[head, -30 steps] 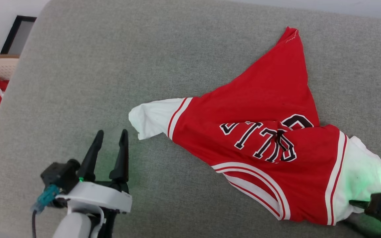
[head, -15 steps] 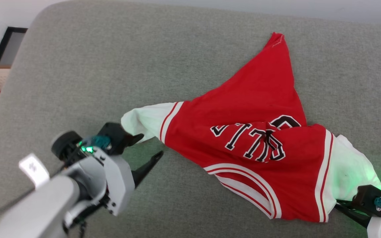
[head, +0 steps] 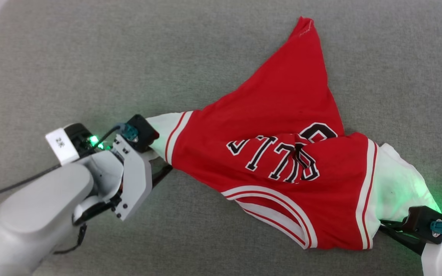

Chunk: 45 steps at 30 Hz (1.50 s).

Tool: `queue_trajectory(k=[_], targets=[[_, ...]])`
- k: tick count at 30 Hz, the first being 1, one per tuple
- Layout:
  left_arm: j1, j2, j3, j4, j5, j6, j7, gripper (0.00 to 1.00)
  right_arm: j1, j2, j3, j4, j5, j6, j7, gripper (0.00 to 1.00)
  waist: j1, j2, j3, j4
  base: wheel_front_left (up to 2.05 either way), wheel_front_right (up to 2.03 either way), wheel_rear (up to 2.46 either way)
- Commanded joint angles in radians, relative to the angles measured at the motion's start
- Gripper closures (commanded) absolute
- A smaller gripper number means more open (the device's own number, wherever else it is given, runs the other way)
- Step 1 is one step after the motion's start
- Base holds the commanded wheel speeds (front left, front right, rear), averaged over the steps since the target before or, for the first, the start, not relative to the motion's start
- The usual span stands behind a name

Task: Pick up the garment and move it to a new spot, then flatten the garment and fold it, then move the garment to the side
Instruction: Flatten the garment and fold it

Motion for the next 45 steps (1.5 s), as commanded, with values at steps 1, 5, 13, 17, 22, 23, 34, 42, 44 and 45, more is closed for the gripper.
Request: queue_trajectory(k=[1,5,13,17,22,23,34,42,44,45], targets=[[-0.026,-0.009,-0.028,0.031,-0.010,0.001,-0.012,0.00,0.005,0.024,0.017,0.023,-0.007,-0.004,0.019,1.00,0.0000,-0.0001,0.015,-0.012,0.00,0.00,0.00],[-0.060,-0.039,-0.107,0.114,-0.044,0.002,-0.054,0.00,0.001,0.022,0.019,0.023,-0.004,-0.005,0.020,1.00,0.0000,-0.0001,0.021,-0.017,0.00,0.00,0.00],[-0.073,-0.052,-0.147,0.205,-0.086,0.001,-0.146,1.00,-0.026,0.015,0.013,0.036,0.026,-0.006,-0.028,1.00,0.0000,-0.0001,-0.004,-0.028,0.00,0.00,0.00],[-0.072,-0.023,-0.144,0.200,-0.119,0.001,-0.215,1.00,-0.040,-0.010,-0.023,0.046,0.051,-0.005,-0.091,1.00,0.0000,-0.0001,-0.031,-0.035,0.00,0.00,0.00],[-0.061,0.032,-0.126,0.145,-0.172,0.001,-0.322,1.00,-0.005,-0.064,-0.121,0.028,0.075,-0.003,-0.181,1.00,0.0000,-0.0001,-0.063,-0.044,0.00,0.00,0.00],[-0.053,0.044,-0.117,0.127,-0.188,0.001,-0.341,1.00,0.005,-0.078,-0.146,0.021,0.085,-0.003,-0.196,1.00,0.0000,-0.0001,-0.068,-0.046,0.00,0.00,0.00],[-0.051,0.069,0.034,-0.069,-0.355,0.014,-0.502,1.00,0.073,-0.168,-0.436,-0.048,0.209,-0.003,-0.288,1.00,0.0000,-0.0001,-0.041,-0.058,0.00,0.00,0.00],[-0.266,-0.109,0.209,0.118,-0.537,0.004,-0.530,1.00,-0.187,-0.019,-0.568,0.079,0.235,-0.003,-0.180,1.00,0.0000,-0.0001,0.065,-0.082,0.00,0.00,0.00],[-0.357,-0.156,0.232,0.201,-0.540,0.004,-0.520,1.00,-0.297,0.051,-0.572,0.143,0.226,-0.003,-0.141,1.00,0.0000,-0.0001,0.097,-0.089,0.00,0.00,0.00],[-0.406,-0.181,0.248,0.244,-0.541,0.008,-0.524,1.00,-0.354,0.079,-0.568,0.174,0.218,-0.003,-0.120,1.00,0.0000,-0.0001,0.115,-0.092,0.00,0.00,0.00]])
